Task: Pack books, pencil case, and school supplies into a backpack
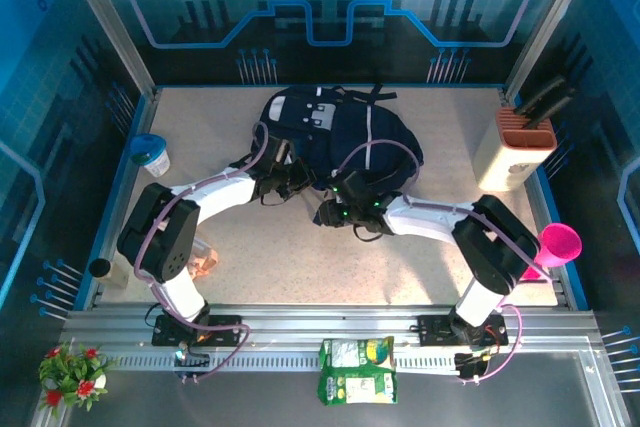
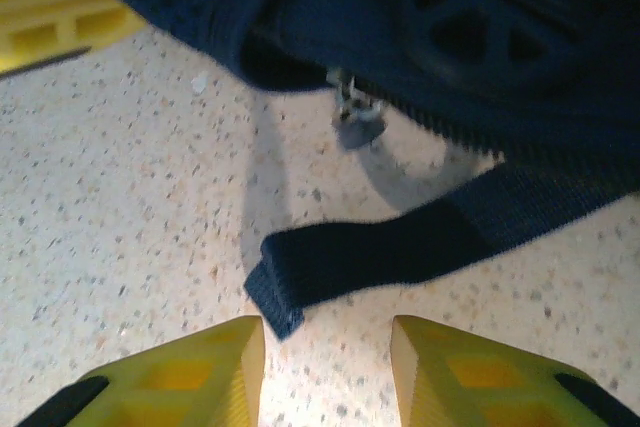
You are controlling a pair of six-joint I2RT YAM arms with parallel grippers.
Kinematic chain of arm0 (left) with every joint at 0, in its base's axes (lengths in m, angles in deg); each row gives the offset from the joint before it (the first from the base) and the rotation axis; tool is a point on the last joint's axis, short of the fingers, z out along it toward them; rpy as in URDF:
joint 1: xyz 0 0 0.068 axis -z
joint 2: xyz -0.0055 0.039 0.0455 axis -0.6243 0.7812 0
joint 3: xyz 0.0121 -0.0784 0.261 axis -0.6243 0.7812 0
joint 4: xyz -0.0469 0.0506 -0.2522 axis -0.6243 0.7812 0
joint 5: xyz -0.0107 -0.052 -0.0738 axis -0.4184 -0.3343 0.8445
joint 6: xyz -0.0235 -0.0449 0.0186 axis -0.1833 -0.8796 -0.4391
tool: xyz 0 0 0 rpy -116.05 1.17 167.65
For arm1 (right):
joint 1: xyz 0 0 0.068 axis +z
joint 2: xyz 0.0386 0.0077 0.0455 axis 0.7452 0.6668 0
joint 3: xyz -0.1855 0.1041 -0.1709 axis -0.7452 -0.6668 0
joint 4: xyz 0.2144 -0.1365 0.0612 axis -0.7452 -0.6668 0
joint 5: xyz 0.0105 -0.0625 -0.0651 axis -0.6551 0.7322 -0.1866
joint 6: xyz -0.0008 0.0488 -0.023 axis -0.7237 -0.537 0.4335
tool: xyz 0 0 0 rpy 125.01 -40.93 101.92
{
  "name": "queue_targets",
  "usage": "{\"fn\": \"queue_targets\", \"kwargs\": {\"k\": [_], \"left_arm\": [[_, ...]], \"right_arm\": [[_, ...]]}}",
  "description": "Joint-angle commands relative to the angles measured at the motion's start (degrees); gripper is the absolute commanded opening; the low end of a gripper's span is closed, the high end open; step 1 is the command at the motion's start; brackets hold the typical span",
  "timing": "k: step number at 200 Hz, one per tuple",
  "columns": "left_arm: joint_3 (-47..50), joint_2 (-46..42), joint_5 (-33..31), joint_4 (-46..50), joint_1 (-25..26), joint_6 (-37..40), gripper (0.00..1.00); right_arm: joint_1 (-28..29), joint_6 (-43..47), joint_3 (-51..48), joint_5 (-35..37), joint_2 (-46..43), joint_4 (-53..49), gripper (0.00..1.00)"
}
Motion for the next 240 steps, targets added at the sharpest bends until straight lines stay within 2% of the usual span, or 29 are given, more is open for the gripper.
{"fn": "queue_targets", "kwargs": {"k": [1,32,79,170,207,240], "left_arm": [[-2.9,-0.3,4.0,-3.4,0.7,0.0,0.00],[-3.1,-0.4,4.0,-2.9,0.7,0.1,0.00],[-3.4,-0.4,4.1,-2.5,0.7,0.1,0.00],[-3.4,-0.4,5.1,-3.4,0.8,-0.8,0.00],[-3.5,-0.9,3.9,-2.2,0.7,-0.2,0.00],[-3.5,-1.7,1.9,-0.2,0.0,1.5,0.00]], "right_arm": [[0.4,2.1,4.0,5.2,1.9,3.0,0.37],[0.1,1.8,6.8,10.2,4.1,1.2,0.34],[-0.5,0.4,9.2,12.0,5.2,-1.9,0.31],[-1.1,2.5,13.2,16.6,9.9,-0.1,0.25],[-1.6,2.8,12.2,18.3,8.9,-0.1,0.15],[-2.7,3.3,6.4,19.6,4.5,0.9,0.07]]}}
